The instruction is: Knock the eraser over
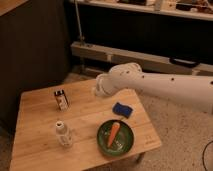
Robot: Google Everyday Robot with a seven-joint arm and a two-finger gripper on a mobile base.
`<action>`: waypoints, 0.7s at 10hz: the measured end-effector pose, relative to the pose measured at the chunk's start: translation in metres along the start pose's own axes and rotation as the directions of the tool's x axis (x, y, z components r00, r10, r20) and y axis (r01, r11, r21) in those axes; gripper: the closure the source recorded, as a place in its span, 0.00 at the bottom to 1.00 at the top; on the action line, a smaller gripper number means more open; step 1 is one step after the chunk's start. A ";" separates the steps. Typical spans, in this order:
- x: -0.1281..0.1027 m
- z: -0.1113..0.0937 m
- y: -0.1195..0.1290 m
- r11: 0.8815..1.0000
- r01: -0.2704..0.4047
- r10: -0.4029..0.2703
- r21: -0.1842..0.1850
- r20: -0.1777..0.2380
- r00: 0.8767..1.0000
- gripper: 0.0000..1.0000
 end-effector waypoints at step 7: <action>-0.031 0.047 0.021 0.998 0.037 -0.038 -0.054 -0.010 0.999 1.00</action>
